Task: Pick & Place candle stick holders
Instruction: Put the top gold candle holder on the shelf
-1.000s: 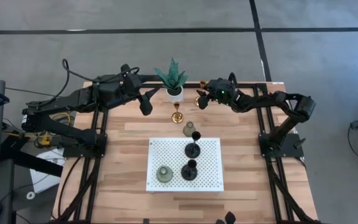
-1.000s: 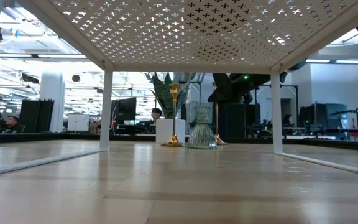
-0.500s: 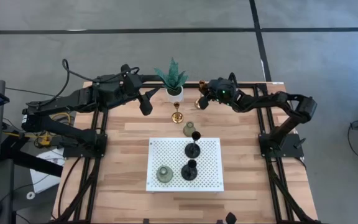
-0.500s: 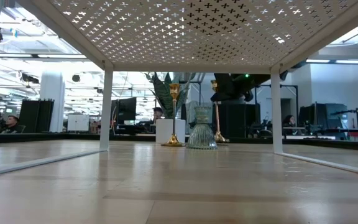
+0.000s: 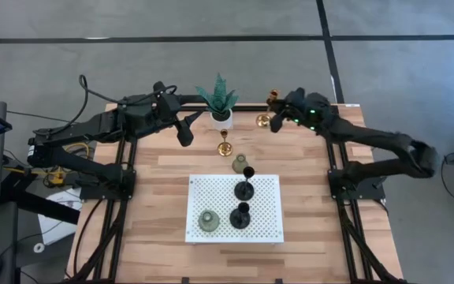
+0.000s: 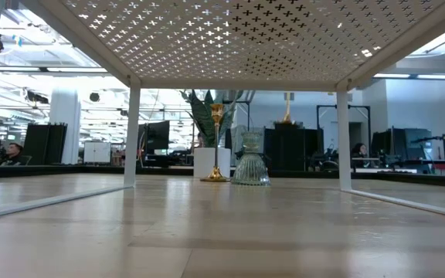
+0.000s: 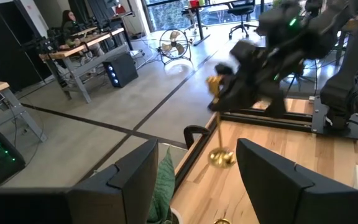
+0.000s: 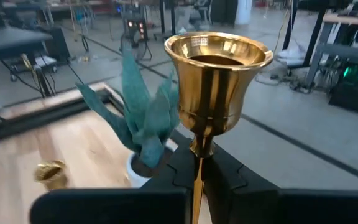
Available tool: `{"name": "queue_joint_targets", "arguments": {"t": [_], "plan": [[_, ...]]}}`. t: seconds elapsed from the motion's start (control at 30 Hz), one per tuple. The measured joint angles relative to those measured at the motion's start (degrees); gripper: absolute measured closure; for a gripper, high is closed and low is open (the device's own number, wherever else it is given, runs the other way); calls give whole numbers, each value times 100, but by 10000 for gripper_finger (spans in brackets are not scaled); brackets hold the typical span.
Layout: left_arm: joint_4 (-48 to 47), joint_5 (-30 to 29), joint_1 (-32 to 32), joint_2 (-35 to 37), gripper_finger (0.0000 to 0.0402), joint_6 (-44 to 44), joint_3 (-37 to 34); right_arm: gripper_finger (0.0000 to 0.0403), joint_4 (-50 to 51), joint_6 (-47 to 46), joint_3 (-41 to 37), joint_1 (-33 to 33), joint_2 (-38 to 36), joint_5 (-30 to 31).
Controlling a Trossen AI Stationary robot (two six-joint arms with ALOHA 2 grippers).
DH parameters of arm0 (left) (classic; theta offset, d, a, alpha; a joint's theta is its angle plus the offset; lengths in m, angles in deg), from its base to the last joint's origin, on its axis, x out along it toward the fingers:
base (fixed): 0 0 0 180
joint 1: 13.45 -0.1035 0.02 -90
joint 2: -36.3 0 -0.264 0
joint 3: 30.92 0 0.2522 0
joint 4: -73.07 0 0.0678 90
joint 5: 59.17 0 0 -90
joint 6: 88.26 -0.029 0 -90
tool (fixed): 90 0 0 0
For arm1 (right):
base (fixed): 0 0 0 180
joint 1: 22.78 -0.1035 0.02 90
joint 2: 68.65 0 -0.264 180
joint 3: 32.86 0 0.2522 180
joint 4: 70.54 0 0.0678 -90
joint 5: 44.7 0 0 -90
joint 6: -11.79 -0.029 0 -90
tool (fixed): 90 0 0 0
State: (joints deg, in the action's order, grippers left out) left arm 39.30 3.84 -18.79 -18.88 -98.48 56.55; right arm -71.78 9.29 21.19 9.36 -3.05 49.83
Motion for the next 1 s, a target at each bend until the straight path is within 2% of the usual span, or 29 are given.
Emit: {"name": "queue_joint_targets", "arguments": {"t": [0.23,0.43,0.63,1.0], "plan": [[2,0,0,0,183,0,0,399,897,-198,2,-369,-1312,59],[2,0,0,0,183,0,0,399,1736,-462,83,-1011,-1996,480],[4,0,2,0,183,0,0,399,2906,-657,682,-1988,-2101,918],[-15,-68,2,0,183,0,0,399,3480,-959,1414,-4156,-1753,2346]]}}
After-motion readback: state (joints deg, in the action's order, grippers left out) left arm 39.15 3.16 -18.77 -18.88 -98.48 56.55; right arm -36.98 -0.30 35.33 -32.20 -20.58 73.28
